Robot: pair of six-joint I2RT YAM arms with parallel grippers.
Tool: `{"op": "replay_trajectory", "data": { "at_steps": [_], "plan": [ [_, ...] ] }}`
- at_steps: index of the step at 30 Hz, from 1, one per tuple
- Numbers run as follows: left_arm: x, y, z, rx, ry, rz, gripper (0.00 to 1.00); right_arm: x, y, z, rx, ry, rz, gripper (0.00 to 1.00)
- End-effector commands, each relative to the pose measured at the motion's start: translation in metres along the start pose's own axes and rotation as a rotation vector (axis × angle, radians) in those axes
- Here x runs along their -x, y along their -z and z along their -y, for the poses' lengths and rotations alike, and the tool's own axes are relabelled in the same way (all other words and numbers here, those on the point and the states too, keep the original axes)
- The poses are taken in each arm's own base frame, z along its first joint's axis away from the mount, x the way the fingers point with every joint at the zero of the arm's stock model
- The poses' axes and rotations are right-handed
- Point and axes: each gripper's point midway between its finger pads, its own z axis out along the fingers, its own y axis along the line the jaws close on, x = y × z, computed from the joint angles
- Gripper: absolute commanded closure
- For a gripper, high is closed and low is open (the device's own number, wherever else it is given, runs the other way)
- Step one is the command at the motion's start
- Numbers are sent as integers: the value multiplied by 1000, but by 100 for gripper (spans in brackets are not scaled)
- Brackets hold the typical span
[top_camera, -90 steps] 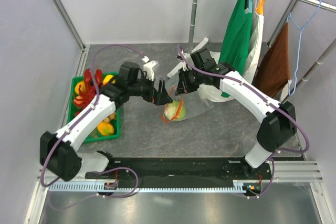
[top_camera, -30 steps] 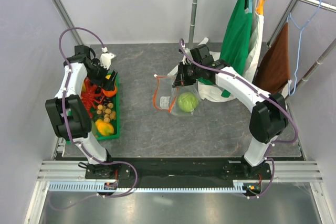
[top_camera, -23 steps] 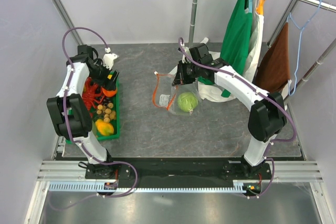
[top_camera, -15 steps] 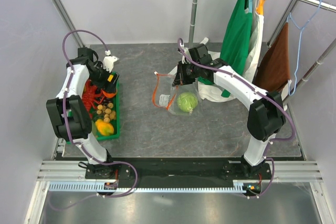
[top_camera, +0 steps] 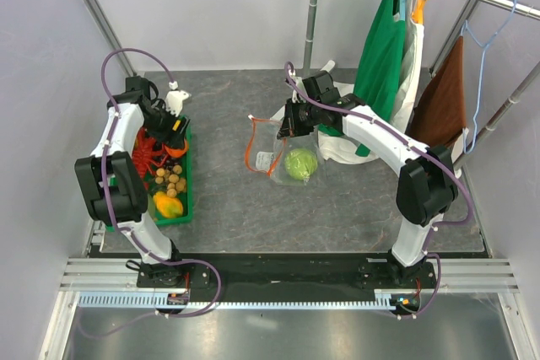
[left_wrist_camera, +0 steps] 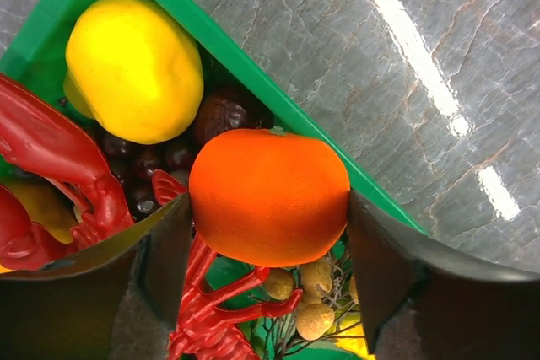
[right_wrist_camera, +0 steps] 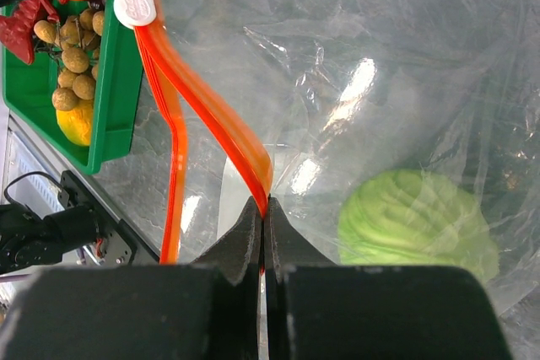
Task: Place the food in the zip-top bag and seal the zipper
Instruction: Pick up the fake fruit from the bin, then place the fake fruit in the zipper food storage bag.
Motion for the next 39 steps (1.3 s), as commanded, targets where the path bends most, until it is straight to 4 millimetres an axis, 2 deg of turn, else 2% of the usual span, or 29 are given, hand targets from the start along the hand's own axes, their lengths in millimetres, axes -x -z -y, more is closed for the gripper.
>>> {"op": "replay_trajectory", "data": {
  "at_steps": [1,2,3,5,6,7,10,11,13,14,16,17,19,20,24,27,30,32,34,35,37,38,39],
  "plan": [
    [27,23,2,7,-12,88,33,19,8,-12,17,47,61,100],
    [31,30,6,0,-7,110,40,20,9,-12,17,47,63,100],
    [42,43,17,-20,-15,158,42,21,10,-13,20,47,65,100],
    [59,62,25,-30,0,229,45,23,11,-15,25,50,69,100],
    [71,78,43,-79,-10,293,46,24,12,-16,31,50,71,100],
    [82,89,51,-101,-7,338,46,24,12,-16,33,46,69,100],
    [114,114,99,-234,-26,471,47,27,14,-20,48,39,72,100],
    [126,115,120,-281,-55,495,47,27,14,-22,54,40,71,100],
    [145,118,150,-342,-62,573,48,27,16,-23,59,42,72,100],
    [153,114,174,-379,-100,589,48,29,17,-24,61,43,75,100],
    [164,106,195,-391,-120,658,48,30,21,-24,67,41,77,100],
    [168,100,217,-425,-141,663,48,31,22,-25,68,41,79,100],
    [176,85,227,-418,-92,686,48,33,26,-24,71,34,83,100],
    [179,77,238,-429,-87,681,48,33,28,-23,70,32,84,100],
    [180,40,247,-384,-8,634,48,37,35,-25,88,15,92,100],
    [183,19,239,-301,39,642,46,37,39,-27,103,5,91,100],
    [193,5,226,-232,131,657,41,36,41,-34,137,0,83,100],
    [201,0,223,-233,193,648,31,34,41,-35,147,-7,74,100],
    [206,3,225,-247,224,645,17,35,43,-36,150,-8,76,100],
    [207,9,229,-265,221,646,12,35,43,-36,151,-11,77,100],
    [206,34,232,-296,198,676,4,39,46,-33,148,-24,87,100],
    [200,40,231,-302,215,673,1,40,48,-32,149,-30,89,100],
    [193,56,230,-310,232,678,0,42,50,-29,147,-37,94,100]
  ]
}}
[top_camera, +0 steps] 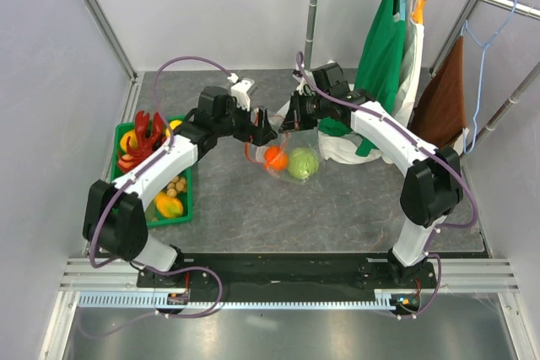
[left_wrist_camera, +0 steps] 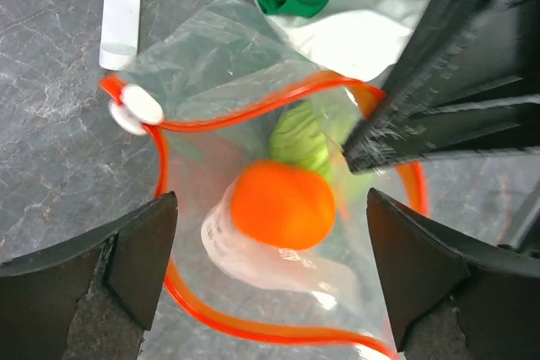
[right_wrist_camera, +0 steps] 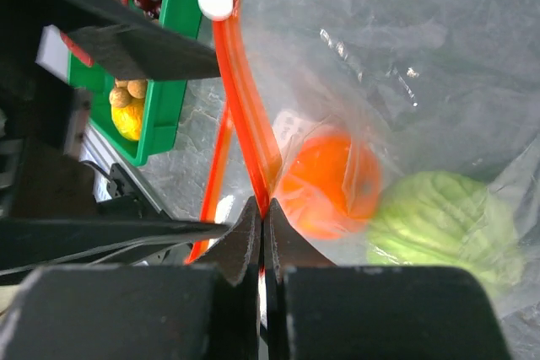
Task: Place the food in the zip-top bag and seal the zipper
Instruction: Place the fake fruit in the zipper food storage bag, then adjust the zipper food storage bag at the center of the board.
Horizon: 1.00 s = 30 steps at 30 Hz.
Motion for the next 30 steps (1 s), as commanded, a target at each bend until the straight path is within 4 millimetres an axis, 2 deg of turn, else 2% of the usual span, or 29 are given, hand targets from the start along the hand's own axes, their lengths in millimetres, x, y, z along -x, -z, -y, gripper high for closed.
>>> {"op": "replay_trajectory", "data": {
  "at_steps": [1,3,4,6,7,8,11,16,21,24,28,30],
  "plan": [
    [52,59,12,-27,66,159,0,27,28,-19,54,3,79,100],
    [36,76,5,-18,130,136,0,29,32,-16,56,-6,85,100],
    [37,92,2,20,123,158,0,28,32,-16,59,-13,81,100],
    [9,98,-2,55,140,94,1,28,34,-16,64,-20,83,100],
    [1,101,1,52,148,78,2,28,35,-17,68,-22,82,100],
    [-16,98,1,50,174,37,3,28,34,-18,73,-22,81,100],
    [-46,89,5,19,240,-47,8,29,36,-20,78,-25,87,100],
    [-46,73,8,-9,308,-73,9,32,40,-22,81,-24,98,100],
    [-57,57,-5,36,380,-105,8,33,42,-24,83,-24,102,100],
    [-63,46,-5,23,452,-123,7,31,40,-23,83,-28,96,100],
    [-57,36,1,-26,509,-87,7,28,41,-22,81,-30,91,100],
    [-56,31,8,-50,508,-89,13,26,40,-20,79,-33,89,100]
  ]
}}
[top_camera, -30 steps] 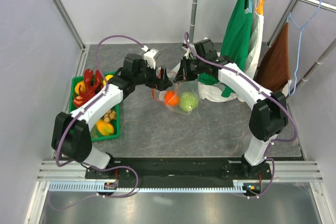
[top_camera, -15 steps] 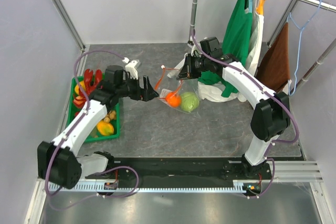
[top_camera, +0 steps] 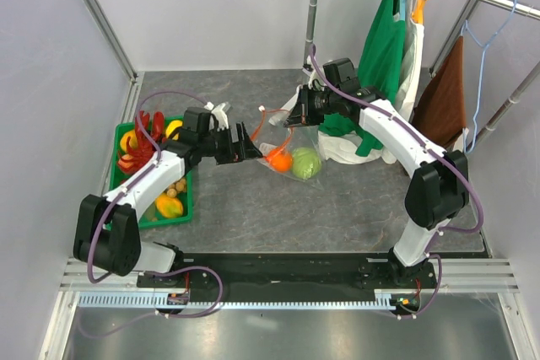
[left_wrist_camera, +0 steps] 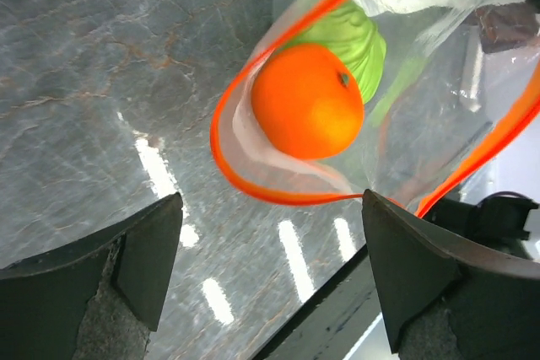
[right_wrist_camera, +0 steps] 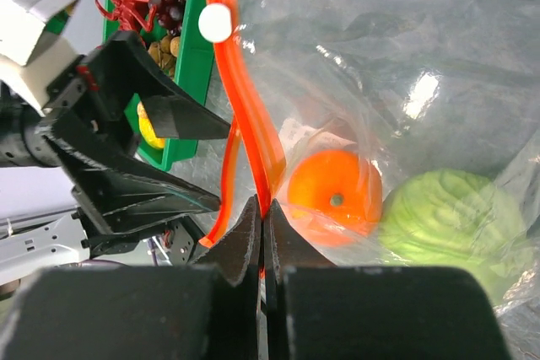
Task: Place the food in the zip-top bag and seal the zipper
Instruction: Adjust the zipper food storage bag at the center of the board.
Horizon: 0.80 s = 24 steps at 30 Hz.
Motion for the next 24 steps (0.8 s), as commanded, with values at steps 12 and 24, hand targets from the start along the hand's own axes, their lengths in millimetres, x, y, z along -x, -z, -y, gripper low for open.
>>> {"op": "replay_trajectory", "data": {
  "at_steps": [12,24],
  "plan": [
    [26,36,92,-268,-53,-9,98,18,47,-38,29,89,106,100],
    [35,101,151,-378,-70,-31,98,0,81,-45,-48,16,85,100]
  ]
}}
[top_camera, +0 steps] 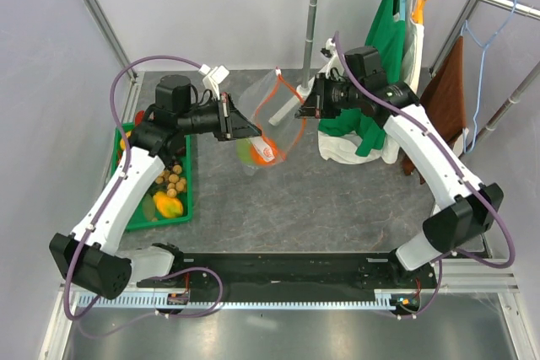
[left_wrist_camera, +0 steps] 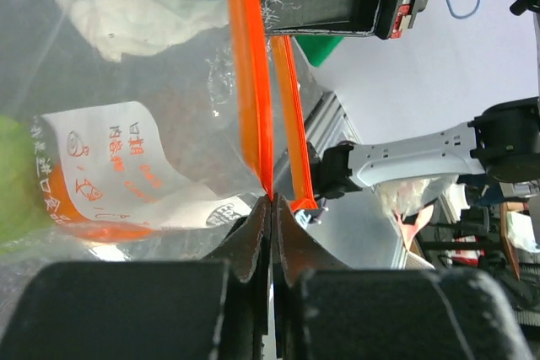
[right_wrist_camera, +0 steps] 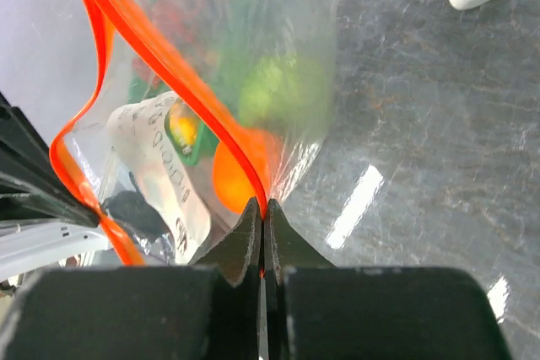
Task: Place the food in the zip-top bag and seal the zipper
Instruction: Adjust the zipper food storage bag at the center of the board.
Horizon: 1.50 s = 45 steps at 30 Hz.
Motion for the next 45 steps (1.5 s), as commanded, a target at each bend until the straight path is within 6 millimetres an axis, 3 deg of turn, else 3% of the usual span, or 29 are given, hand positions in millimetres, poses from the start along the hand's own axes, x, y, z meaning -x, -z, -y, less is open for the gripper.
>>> {"op": "replay_trajectory", "data": {
  "at_steps": [1,3,5,6,7,9,11,13,15,22,23,30,34,36,39,40,42,43,45],
  "plan": [
    [-14,0,-4,17,62,-63,98,-19,0,9,-27,-45,-37,100],
    [2,-6,-23,92,46,-10,98,-37,-26,35,-57,-62,-99,100],
    [14,-20,-58,148,120,-6,98,-41,-43,53,-91,-62,-118,100],
    [14,-23,-63,126,168,-28,98,-46,-55,64,-105,-72,-145,100],
    [10,-29,-77,132,211,-52,98,-44,-58,66,-105,-64,-140,100],
    [-3,-28,-83,114,186,-91,98,-40,-58,63,-98,-57,-137,100],
    [-14,-17,-70,78,150,-106,98,-27,-51,48,-62,-31,-109,100],
    [-10,-8,-67,104,64,-66,98,-8,-41,31,-30,6,-52,100],
    [6,-2,-68,159,1,-17,98,14,-34,21,-33,38,15,100],
    [21,-7,-106,244,118,13,98,-9,-63,75,-211,34,-59,100],
    [25,-11,-122,283,123,25,98,-7,-70,79,-216,36,-53,100],
    [61,-26,-169,320,142,151,98,28,-114,82,-184,35,36,100],
    [62,-40,-200,332,203,157,98,47,-133,78,-183,52,87,100],
    [59,-41,-200,301,236,132,98,54,-129,74,-189,57,106,100],
    [51,-33,-177,245,210,86,98,54,-106,66,-211,67,107,100],
    [48,-23,-154,199,168,78,98,59,-88,53,-199,77,134,100],
    [39,-13,-132,164,148,55,98,53,-71,46,-205,77,137,100],
    [21,-8,-129,173,197,12,98,57,-52,35,-208,91,174,100],
    [2,-1,-120,163,244,-28,98,46,-47,48,-263,91,175,100]
  ]
}}
